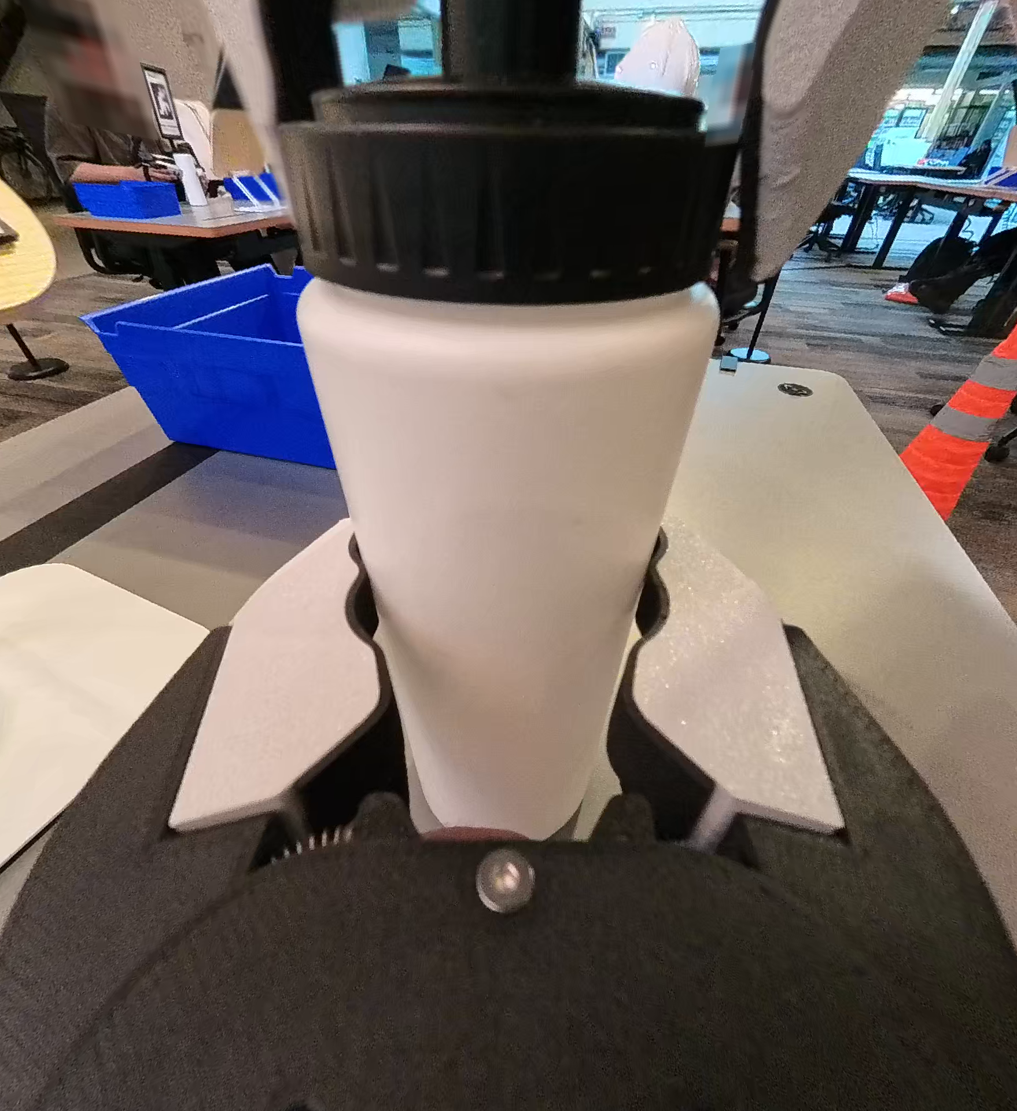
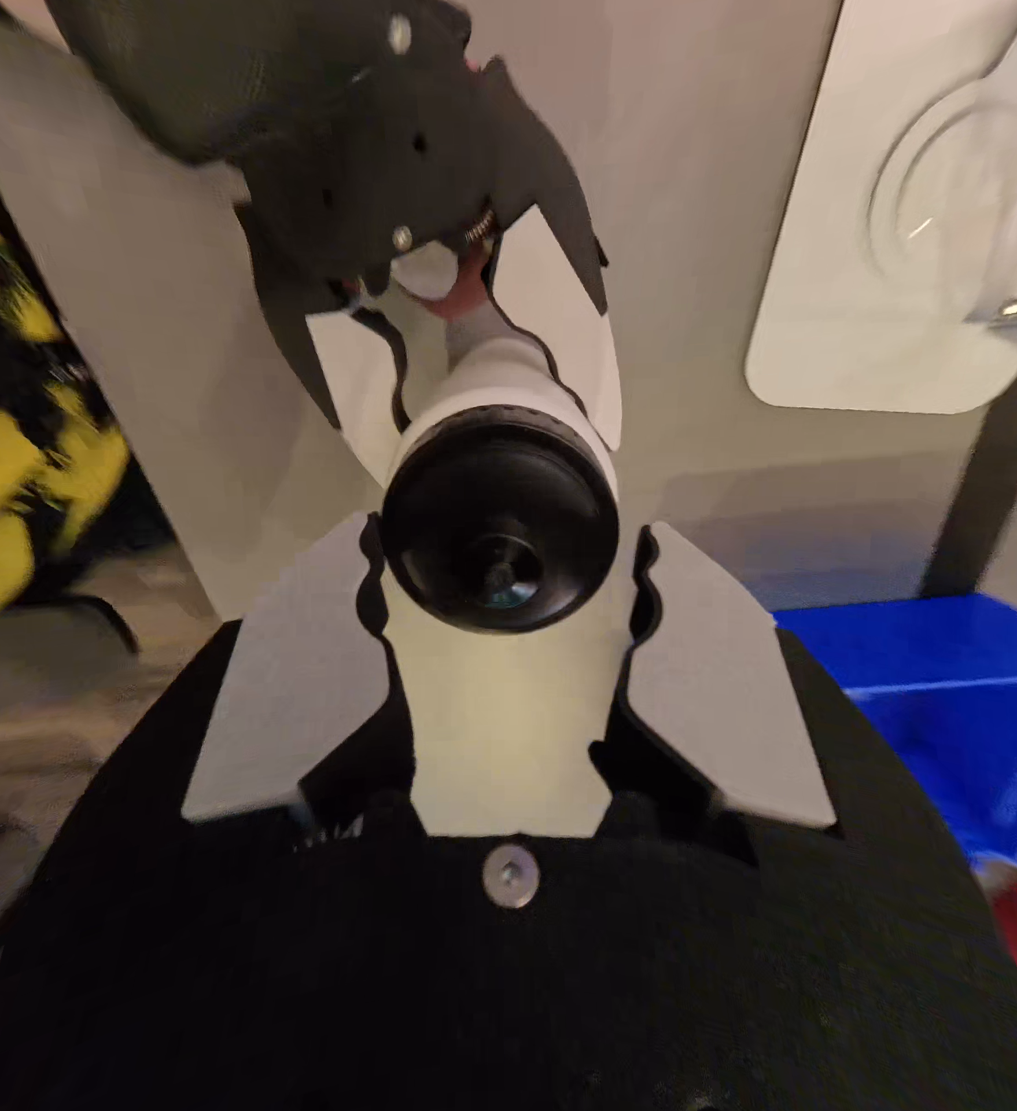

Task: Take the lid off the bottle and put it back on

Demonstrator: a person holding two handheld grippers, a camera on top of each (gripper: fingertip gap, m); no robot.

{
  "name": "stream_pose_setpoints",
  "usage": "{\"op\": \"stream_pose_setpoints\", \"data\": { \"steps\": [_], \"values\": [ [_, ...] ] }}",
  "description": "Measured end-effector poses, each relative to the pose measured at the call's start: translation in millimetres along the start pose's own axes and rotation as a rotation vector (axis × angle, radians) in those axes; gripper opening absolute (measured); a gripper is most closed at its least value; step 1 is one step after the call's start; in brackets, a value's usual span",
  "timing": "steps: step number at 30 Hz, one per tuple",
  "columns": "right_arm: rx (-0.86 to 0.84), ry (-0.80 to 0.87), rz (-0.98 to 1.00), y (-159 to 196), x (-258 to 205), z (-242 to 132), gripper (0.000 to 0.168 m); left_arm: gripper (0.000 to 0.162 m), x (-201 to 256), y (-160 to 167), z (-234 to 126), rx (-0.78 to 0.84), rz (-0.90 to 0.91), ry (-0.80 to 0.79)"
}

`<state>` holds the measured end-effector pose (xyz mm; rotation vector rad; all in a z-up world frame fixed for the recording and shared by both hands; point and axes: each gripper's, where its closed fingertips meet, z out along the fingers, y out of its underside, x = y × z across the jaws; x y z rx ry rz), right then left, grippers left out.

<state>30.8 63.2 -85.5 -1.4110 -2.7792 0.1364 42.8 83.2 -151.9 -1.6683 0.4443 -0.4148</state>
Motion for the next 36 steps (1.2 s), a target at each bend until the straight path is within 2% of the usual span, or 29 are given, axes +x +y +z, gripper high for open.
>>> {"op": "stream_pose_setpoints", "data": {
  "steps": [1,4,8,12,14,17,19,22,23,26,28,30,31,36],
  "values": [
    [0.036,-0.029,0.049,-1,-3,0,0.074,0.086,0,0,0,0.0,0.0,0.0],
    [0.071,-0.043,0.118,0,-5,3,0.075,0.086,1,0,1,-0.002,0.008,-0.002],
    [0.047,-0.04,0.059,1,-5,3,0.075,0.085,1,0,0,-0.002,0.007,-0.003],
    [-0.017,-0.043,-0.179,4,-5,2,0.075,0.085,2,0,1,-0.005,0.014,0.0],
    [-0.068,-0.035,-0.399,6,-5,2,0.075,0.085,3,0,1,-0.004,0.02,0.001],
    [-0.199,0.007,-0.667,9,0,1,0.075,0.085,3,0,2,-0.004,0.021,0.0],
    [-0.295,0.041,-0.735,9,2,-1,0.075,0.085,3,0,1,-0.004,0.02,-0.001],
    [-0.303,0.072,-0.637,6,4,-1,0.079,0.085,2,0,1,0.0,0.009,0.002],
    [-0.267,0.09,-0.559,3,7,-1,0.092,0.086,2,0,0,0.002,0.006,0.002],
    [-0.144,0.101,-0.298,3,11,-8,0.098,0.086,2,0,0,0.003,0.007,0.001],
    [-0.045,0.043,-0.12,5,5,-11,0.093,0.086,2,0,0,0.005,0.007,0.001],
    [0.035,-0.021,-0.006,4,-2,-11,0.077,0.086,2,0,1,0.006,0.007,0.0],
    [0.058,-0.053,0.027,4,-5,-9,0.075,0.086,3,0,1,0.006,0.008,0.001],
    [0.027,-0.07,-0.011,6,-8,4,0.076,0.086,3,0,1,0.004,0.009,0.001]
  ]
}}
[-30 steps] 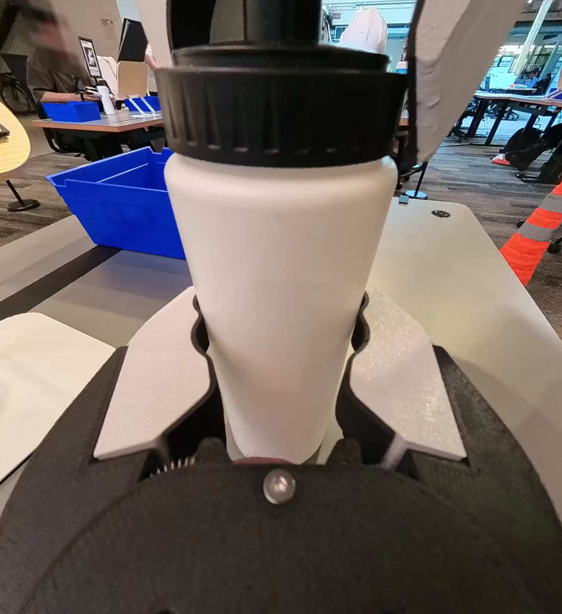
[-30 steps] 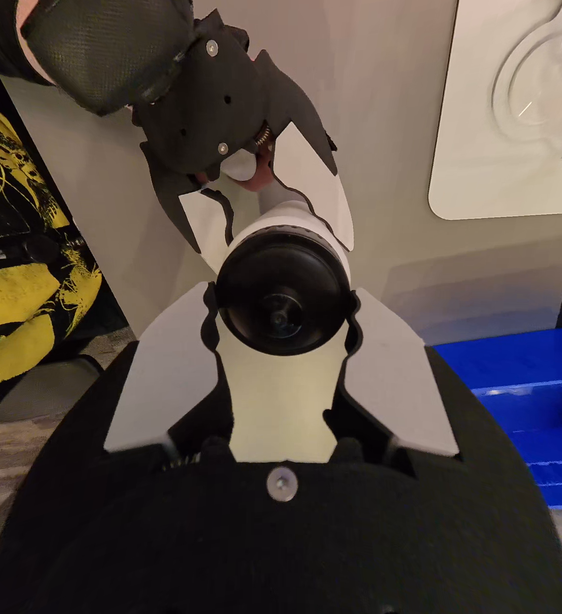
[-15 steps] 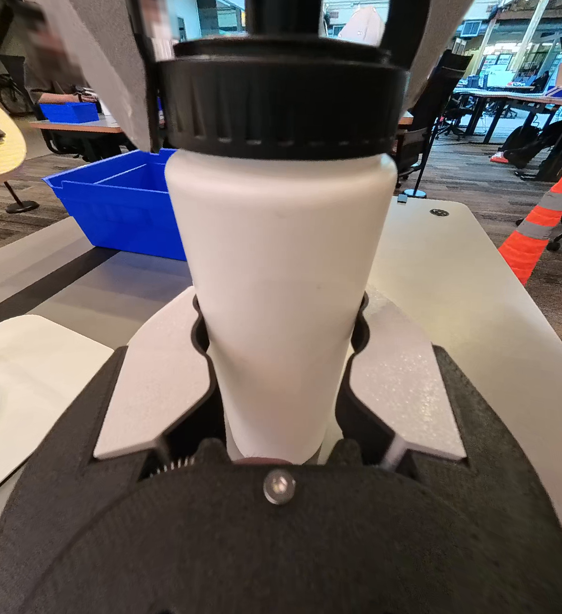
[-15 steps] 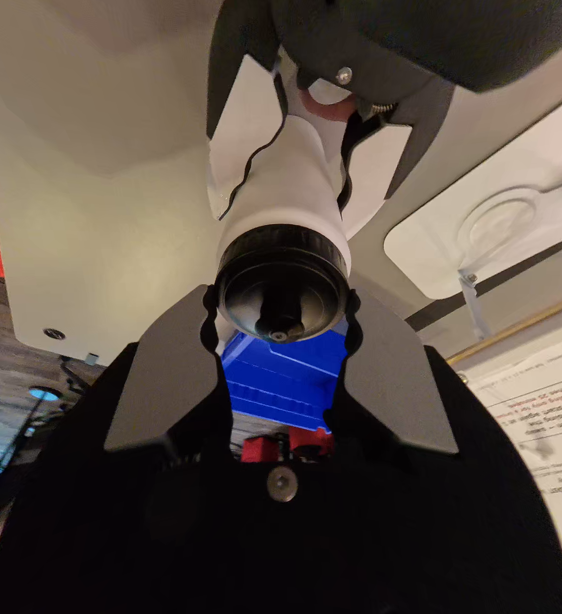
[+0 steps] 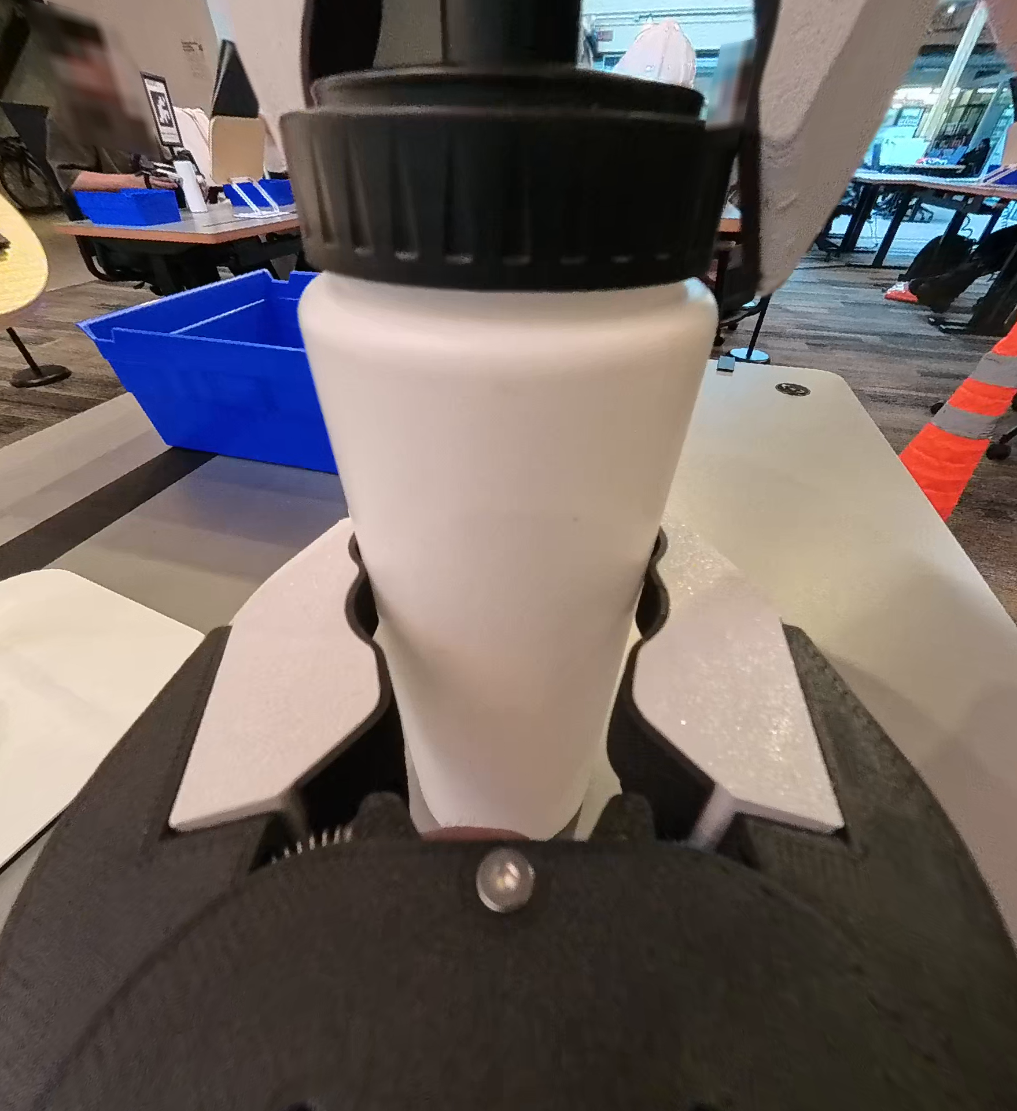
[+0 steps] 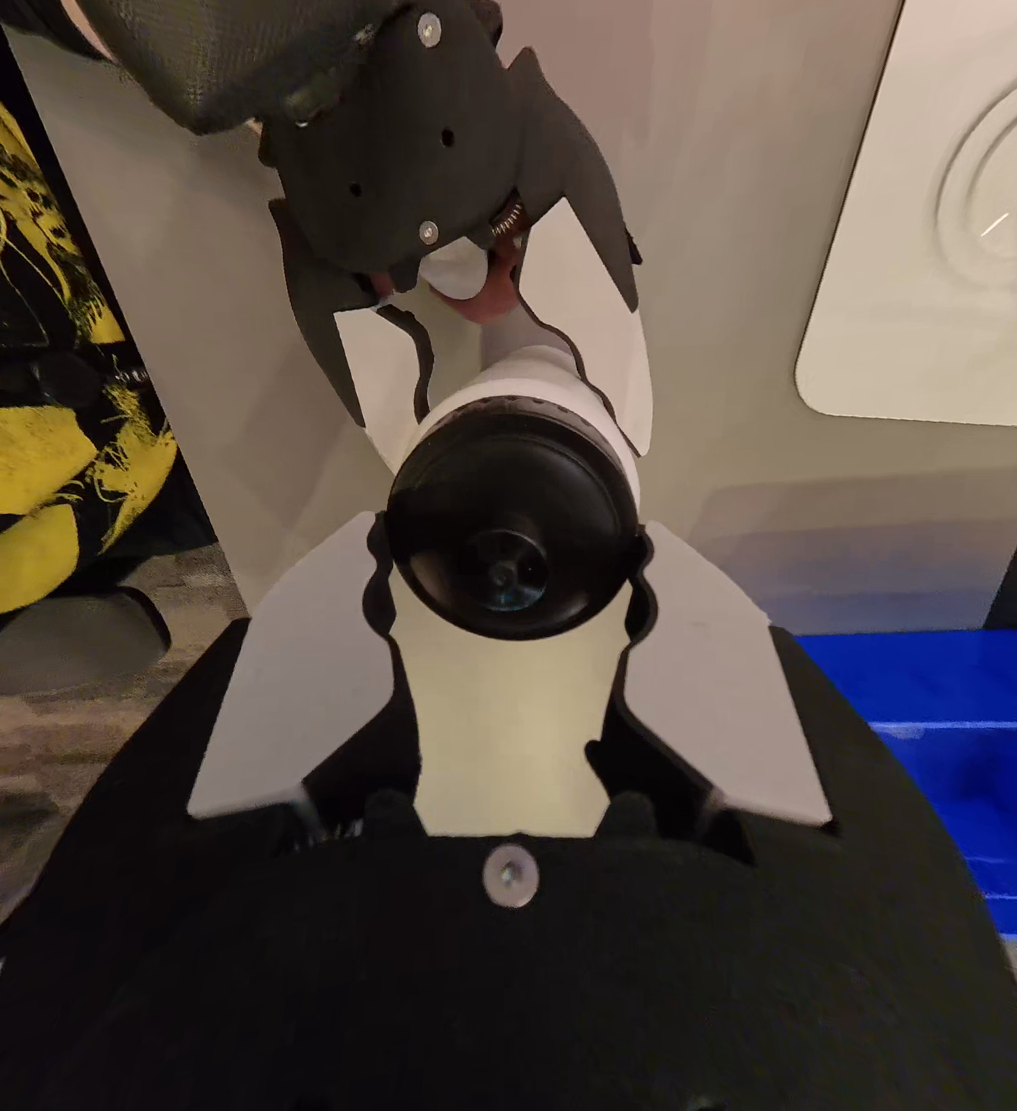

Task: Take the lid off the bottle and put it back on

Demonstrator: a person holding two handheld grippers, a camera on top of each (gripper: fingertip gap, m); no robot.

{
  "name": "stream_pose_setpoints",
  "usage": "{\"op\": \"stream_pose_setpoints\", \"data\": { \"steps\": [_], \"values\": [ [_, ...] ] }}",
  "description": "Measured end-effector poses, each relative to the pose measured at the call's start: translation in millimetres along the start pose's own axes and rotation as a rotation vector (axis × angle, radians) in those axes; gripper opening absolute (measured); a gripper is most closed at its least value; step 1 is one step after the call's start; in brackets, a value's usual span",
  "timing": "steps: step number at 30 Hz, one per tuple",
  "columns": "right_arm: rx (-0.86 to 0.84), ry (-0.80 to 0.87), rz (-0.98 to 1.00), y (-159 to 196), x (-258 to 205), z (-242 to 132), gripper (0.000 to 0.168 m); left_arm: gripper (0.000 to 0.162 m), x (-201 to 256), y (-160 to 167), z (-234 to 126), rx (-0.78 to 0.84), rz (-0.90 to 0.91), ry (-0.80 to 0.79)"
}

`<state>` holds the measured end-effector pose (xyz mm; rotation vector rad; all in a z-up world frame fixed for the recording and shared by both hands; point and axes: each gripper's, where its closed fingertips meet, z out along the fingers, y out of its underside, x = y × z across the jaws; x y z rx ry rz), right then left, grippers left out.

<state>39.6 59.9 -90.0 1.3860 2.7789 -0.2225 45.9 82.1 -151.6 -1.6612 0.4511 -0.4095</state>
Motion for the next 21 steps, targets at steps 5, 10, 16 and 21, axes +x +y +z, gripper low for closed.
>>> {"op": "stream_pose_setpoints", "data": {
  "steps": [5,10,16,21],
  "values": [
    [-0.111,0.016,-0.199,4,2,-2,0.076,0.085,1,0,0,0.001,0.006,0.002],
    [-0.304,0.079,-0.593,9,7,-4,0.075,0.086,2,0,1,0.001,0.015,0.005],
    [-0.317,0.147,-0.486,5,11,-2,0.106,0.086,1,0,1,0.002,0.006,0.003],
    [-0.071,0.098,-0.121,1,8,-10,0.1,0.086,2,0,1,0.004,0.01,0.002]
  ]
}}
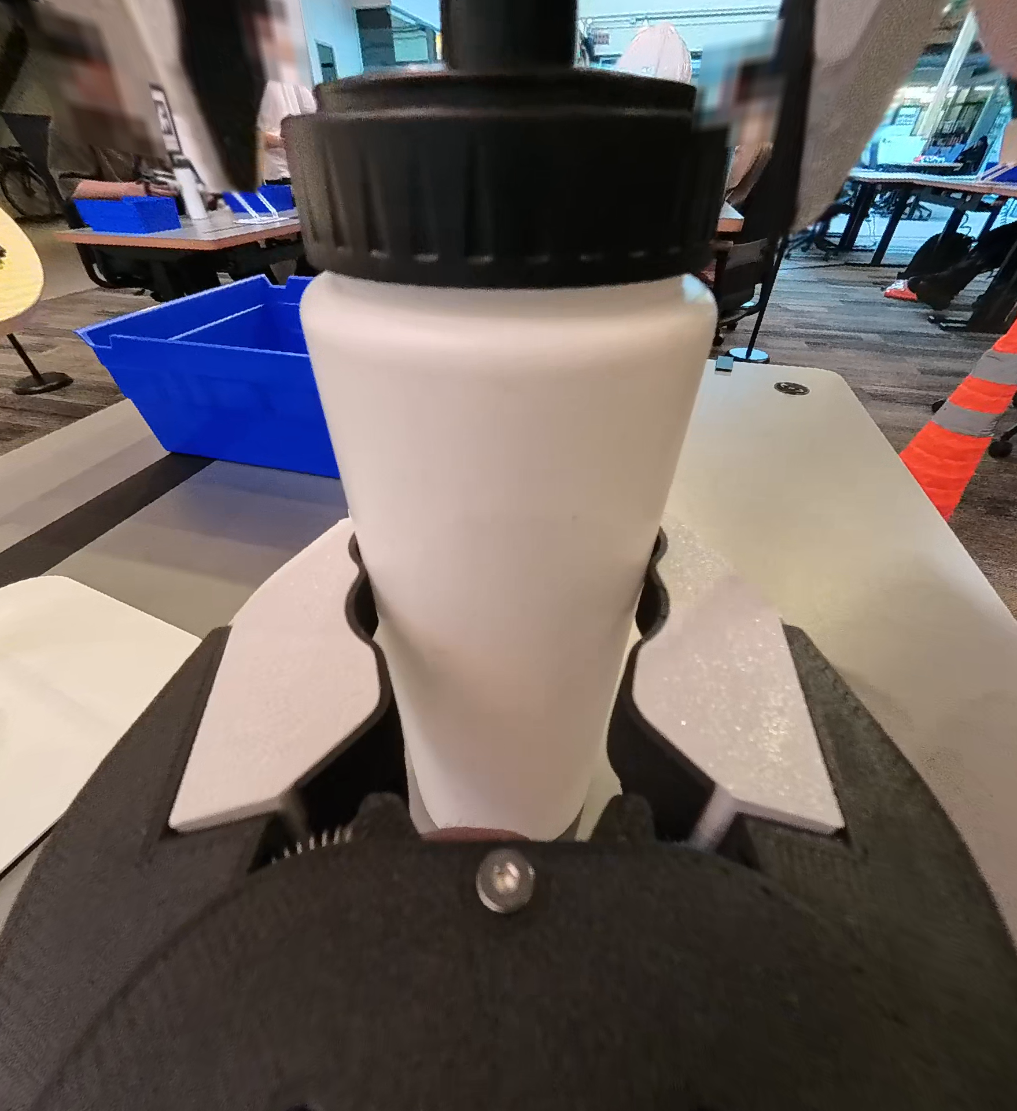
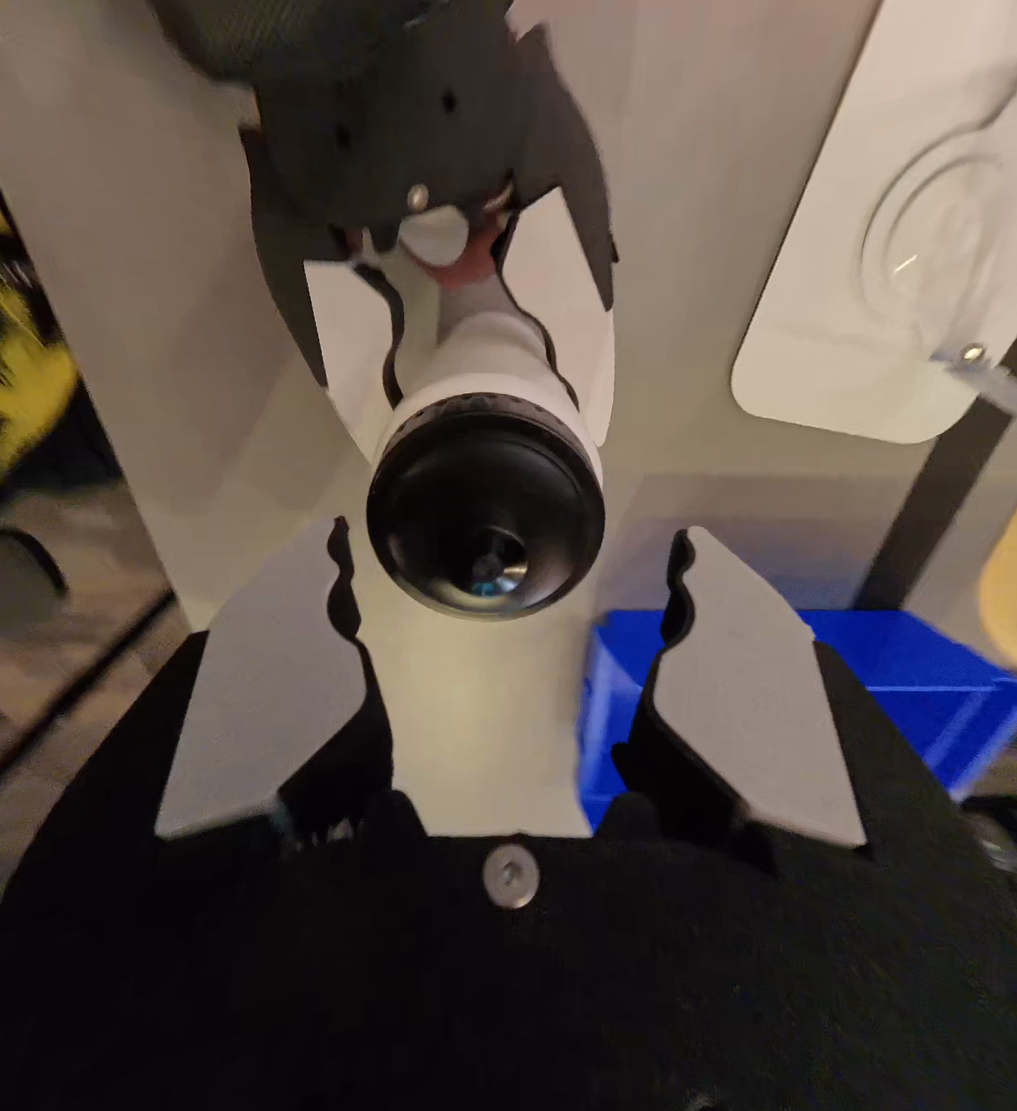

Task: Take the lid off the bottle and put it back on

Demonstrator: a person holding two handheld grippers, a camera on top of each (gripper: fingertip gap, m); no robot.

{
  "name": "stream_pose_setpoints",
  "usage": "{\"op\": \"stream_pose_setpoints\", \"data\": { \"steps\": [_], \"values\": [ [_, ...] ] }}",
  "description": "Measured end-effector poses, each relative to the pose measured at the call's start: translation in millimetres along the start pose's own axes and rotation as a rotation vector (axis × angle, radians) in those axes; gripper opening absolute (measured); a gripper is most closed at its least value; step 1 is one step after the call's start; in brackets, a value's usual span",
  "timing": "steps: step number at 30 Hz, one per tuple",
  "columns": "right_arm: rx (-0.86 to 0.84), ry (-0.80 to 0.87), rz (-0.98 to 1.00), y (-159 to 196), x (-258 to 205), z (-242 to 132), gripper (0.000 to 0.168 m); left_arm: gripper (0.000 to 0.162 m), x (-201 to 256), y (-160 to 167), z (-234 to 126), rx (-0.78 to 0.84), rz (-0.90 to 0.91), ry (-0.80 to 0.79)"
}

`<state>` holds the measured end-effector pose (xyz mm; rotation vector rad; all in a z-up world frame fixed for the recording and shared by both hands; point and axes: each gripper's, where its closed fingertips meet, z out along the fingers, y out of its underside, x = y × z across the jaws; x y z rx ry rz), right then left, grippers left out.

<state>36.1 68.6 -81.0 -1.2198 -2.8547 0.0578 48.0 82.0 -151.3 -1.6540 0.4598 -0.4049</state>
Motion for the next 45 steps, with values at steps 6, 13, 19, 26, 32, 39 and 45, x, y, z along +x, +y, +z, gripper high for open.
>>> {"op": "stream_pose_setpoints", "data": {
  "steps": [6,13,19,26,32,39,45],
  "values": [
    [0.161,-0.1,0.231,-6,-8,6,0.075,0.086,0,0,0,0.001,-0.003,-0.001],
    [0.043,-0.064,0.031,-1,-8,10,0.077,0.086,0,0,0,0.002,0.0,-0.001],
    [-0.252,0.075,-0.405,5,4,11,0.077,0.086,-3,0,-1,0.007,-0.014,-0.002],
    [-0.139,0.083,-0.13,-3,3,-1,0.102,0.086,-2,0,-2,0.006,-0.008,-0.005],
    [0.148,-0.052,0.268,-9,-8,-6,0.081,0.086,-2,0,-2,0.009,-0.008,-0.005],
    [0.105,-0.027,0.185,-7,-6,2,0.072,0.086,-3,0,-3,0.009,-0.008,-0.008],
    [-0.151,-0.007,-0.24,-1,-1,0,0.072,0.086,-4,0,-2,0.012,-0.013,-0.008]
  ]
}}
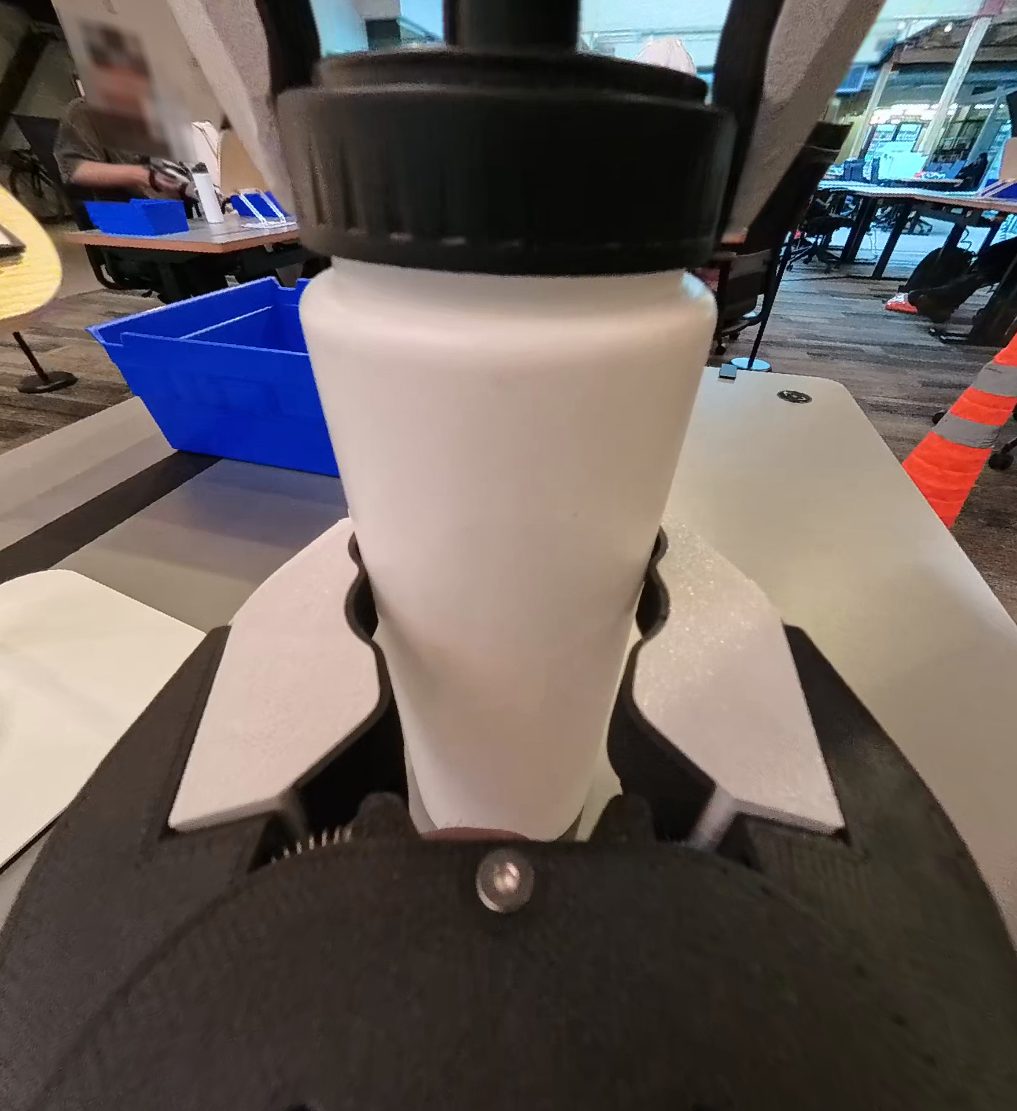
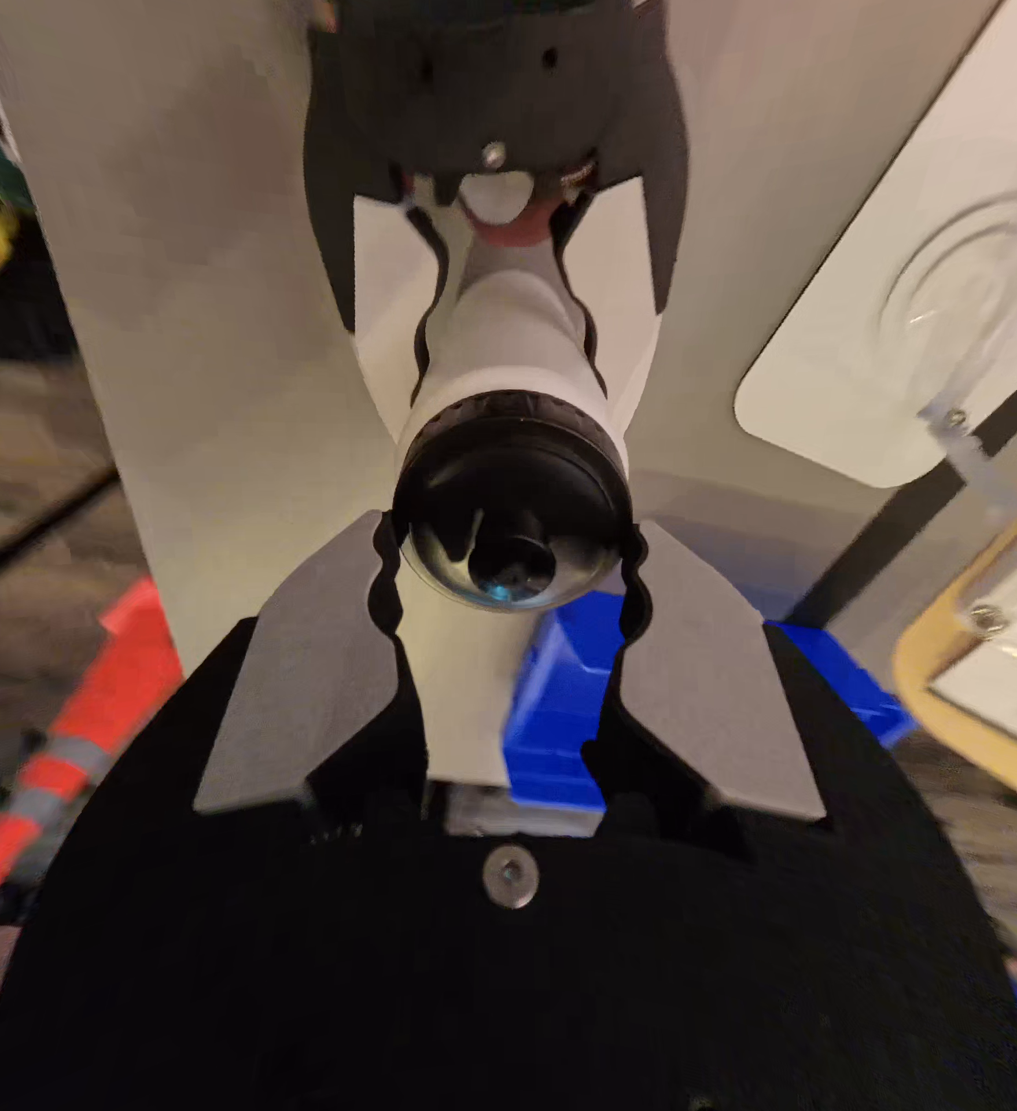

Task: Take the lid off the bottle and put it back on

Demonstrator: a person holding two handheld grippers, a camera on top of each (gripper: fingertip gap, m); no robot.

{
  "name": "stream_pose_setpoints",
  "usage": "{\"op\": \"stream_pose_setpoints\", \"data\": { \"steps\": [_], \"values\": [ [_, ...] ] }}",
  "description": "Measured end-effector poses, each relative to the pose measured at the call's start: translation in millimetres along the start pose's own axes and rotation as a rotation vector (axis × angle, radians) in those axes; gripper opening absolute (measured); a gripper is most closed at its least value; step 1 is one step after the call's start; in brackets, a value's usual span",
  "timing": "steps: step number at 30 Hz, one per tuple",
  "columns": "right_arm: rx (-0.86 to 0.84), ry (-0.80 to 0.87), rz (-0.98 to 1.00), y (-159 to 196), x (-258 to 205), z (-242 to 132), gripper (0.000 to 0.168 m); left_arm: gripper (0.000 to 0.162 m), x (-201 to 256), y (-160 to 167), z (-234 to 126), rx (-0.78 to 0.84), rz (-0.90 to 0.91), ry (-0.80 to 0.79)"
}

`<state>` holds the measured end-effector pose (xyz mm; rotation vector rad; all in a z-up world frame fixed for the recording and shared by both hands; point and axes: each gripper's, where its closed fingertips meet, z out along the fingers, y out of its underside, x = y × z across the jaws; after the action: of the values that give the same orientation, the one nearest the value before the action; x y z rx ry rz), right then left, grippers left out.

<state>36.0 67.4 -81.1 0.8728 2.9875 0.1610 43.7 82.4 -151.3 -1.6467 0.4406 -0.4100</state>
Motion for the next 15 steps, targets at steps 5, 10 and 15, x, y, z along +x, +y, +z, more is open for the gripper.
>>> {"op": "stream_pose_setpoints", "data": {
  "steps": [5,10,15],
  "values": [
    [-0.278,0.081,-0.272,3,7,-3,0.072,0.086,-2,0,-1,0.001,-0.005,-0.001],
    [-0.183,0.083,-0.117,-2,5,-3,0.08,0.086,-1,0,-1,-0.002,0.001,0.0],
    [0.119,0.01,0.325,-9,-3,-11,0.088,0.086,-1,0,-1,-0.001,0.003,-0.001]
  ]
}}
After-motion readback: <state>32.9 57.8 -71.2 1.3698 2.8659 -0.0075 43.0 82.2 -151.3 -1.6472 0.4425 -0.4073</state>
